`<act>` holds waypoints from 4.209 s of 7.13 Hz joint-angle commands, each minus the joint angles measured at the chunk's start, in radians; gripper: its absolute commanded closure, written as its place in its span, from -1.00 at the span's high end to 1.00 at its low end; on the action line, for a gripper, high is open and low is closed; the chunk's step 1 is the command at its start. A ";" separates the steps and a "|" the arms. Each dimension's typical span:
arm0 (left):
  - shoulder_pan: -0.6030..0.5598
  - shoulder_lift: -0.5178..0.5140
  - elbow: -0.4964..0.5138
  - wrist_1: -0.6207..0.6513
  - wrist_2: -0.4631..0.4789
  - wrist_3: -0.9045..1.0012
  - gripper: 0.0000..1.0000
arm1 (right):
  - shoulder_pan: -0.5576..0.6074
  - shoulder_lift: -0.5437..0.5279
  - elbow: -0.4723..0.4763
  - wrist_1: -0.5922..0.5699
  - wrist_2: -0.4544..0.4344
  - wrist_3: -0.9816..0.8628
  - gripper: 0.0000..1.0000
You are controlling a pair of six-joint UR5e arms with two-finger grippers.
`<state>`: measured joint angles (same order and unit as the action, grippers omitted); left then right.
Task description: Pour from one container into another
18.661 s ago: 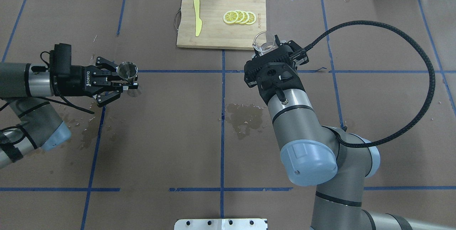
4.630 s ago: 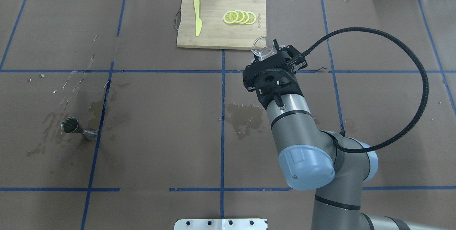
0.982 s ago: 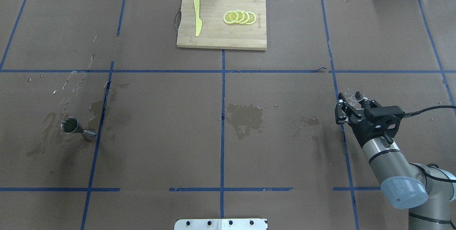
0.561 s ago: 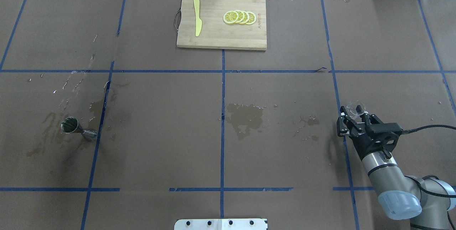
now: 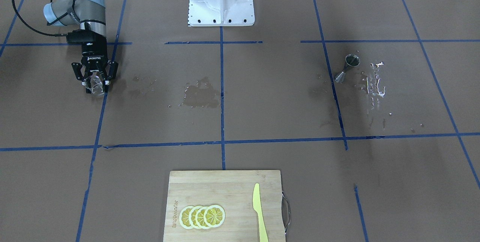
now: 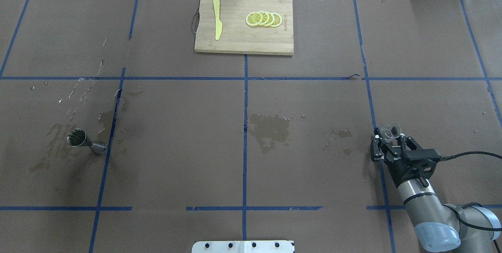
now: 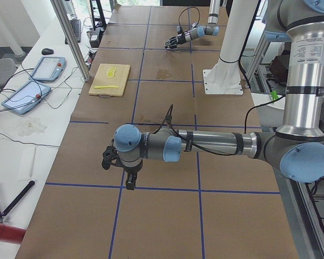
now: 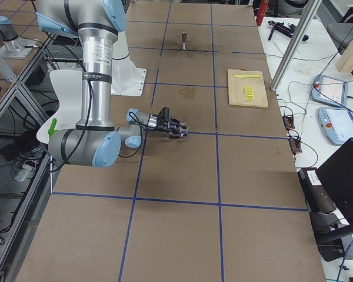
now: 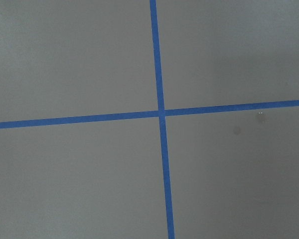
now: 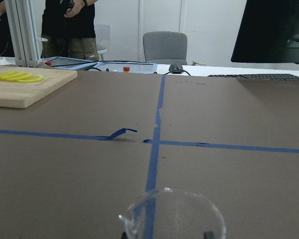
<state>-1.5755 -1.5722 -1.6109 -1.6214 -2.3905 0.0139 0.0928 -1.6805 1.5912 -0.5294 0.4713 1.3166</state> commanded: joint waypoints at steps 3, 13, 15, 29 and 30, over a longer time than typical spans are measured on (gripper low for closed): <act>0.000 0.000 0.000 0.000 0.001 0.000 1.00 | -0.007 0.008 -0.013 0.000 -0.003 0.001 0.99; 0.000 -0.003 -0.011 0.002 -0.001 0.000 1.00 | 0.040 -0.050 0.222 0.042 -0.011 -0.198 1.00; 0.000 -0.003 -0.011 0.000 -0.003 0.000 1.00 | 0.170 -0.048 0.263 0.039 0.167 -0.275 1.00; 0.005 0.003 -0.003 0.003 -0.001 0.001 1.00 | 1.473 -0.102 0.233 -1.028 1.845 -1.226 1.00; 0.005 0.005 -0.003 0.003 -0.001 0.001 1.00 | 1.473 -0.102 0.215 -1.022 1.840 -1.240 1.00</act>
<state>-1.5722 -1.5704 -1.6155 -1.6186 -2.3914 0.0153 1.5649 -1.7750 1.8196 -1.5528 2.3143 0.0857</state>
